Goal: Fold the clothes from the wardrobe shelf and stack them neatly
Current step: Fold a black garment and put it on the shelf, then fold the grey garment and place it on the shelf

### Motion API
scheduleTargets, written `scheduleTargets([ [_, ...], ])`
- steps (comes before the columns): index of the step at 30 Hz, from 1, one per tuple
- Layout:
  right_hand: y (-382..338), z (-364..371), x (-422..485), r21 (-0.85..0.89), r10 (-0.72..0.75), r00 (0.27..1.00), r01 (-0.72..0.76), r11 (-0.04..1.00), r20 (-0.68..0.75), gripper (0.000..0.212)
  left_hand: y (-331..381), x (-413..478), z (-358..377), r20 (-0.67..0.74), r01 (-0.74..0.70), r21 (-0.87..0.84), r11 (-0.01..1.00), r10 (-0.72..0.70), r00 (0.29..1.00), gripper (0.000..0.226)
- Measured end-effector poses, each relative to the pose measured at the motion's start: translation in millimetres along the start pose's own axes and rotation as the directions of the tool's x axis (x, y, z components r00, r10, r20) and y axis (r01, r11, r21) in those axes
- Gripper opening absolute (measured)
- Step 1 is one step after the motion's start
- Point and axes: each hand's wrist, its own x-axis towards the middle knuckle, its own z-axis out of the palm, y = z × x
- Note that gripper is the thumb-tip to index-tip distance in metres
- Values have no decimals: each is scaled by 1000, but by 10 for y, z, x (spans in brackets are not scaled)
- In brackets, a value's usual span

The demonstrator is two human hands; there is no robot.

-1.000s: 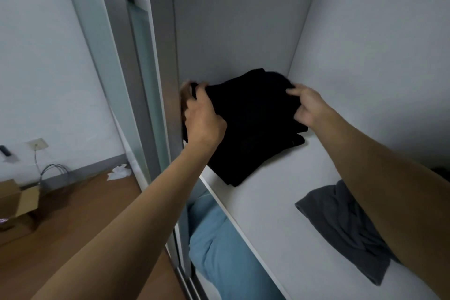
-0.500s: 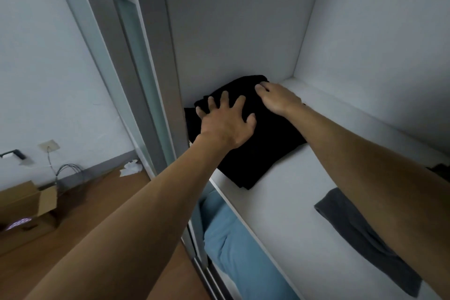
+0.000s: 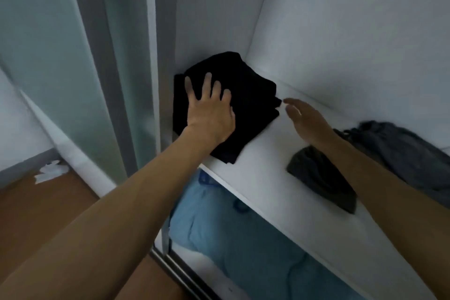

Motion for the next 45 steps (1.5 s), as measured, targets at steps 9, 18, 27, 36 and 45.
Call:
scheduleTargets([
  [9, 963, -985, -1453, 216, 598, 708, -561, 799, -377, 22, 1032, -315, -78, 47, -296, -687, 664, 447, 893, 35],
  [18, 1308, -1437, -2459, 238, 627, 624, -594, 768, -467, 21, 1970, -465, -100, 166, -421, -645, 638, 654, 738, 41],
  [27, 1721, -2078, -2660, -123, 438, 748, -561, 819, -499, 18, 2865, -406, -93, 302, -422, -316, 850, 511, 805, 32],
  [36, 2540, -1884, -2343, -702, 362, 913, -384, 599, -189, 27, 3168, -336, 65, 136, -254, -467, 847, 353, 926, 24],
  [45, 1945, -2113, -2472, -228, 57, 807, -233, 945, -588, 19, 3525, -380, -433, 700, 721, -659, 214, 525, 484, 80],
])
